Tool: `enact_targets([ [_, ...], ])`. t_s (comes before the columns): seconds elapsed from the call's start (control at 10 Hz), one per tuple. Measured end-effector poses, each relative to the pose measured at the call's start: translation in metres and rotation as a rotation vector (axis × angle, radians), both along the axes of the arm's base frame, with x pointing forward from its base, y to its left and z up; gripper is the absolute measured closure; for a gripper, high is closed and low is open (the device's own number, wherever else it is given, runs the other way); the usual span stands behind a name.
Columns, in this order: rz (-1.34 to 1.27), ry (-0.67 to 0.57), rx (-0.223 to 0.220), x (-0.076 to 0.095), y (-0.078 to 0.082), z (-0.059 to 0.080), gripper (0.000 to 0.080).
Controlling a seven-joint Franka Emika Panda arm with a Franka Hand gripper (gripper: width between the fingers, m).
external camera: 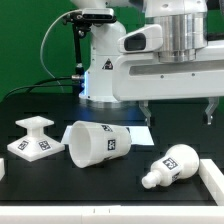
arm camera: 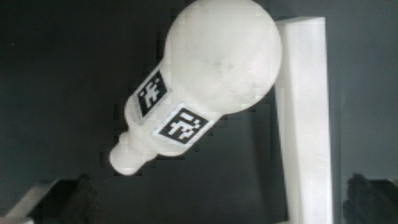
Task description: Assemble lamp
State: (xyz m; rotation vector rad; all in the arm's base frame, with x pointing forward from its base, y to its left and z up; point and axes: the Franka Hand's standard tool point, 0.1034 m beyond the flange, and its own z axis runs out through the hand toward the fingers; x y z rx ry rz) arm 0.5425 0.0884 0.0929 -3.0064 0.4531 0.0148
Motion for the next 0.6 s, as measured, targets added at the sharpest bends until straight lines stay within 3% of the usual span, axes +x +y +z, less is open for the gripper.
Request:
enact_targets([
  [0.1,-0.12,0.044,0.022,-0.006,0.004,-0.015,0.01],
  [0.2,-0.197,0.058,0.059,-0.001,0.002,-0.025,0.01],
  [0.6,-0.182,0.025,0.057,0.002,0.001,-0.026,0.01],
])
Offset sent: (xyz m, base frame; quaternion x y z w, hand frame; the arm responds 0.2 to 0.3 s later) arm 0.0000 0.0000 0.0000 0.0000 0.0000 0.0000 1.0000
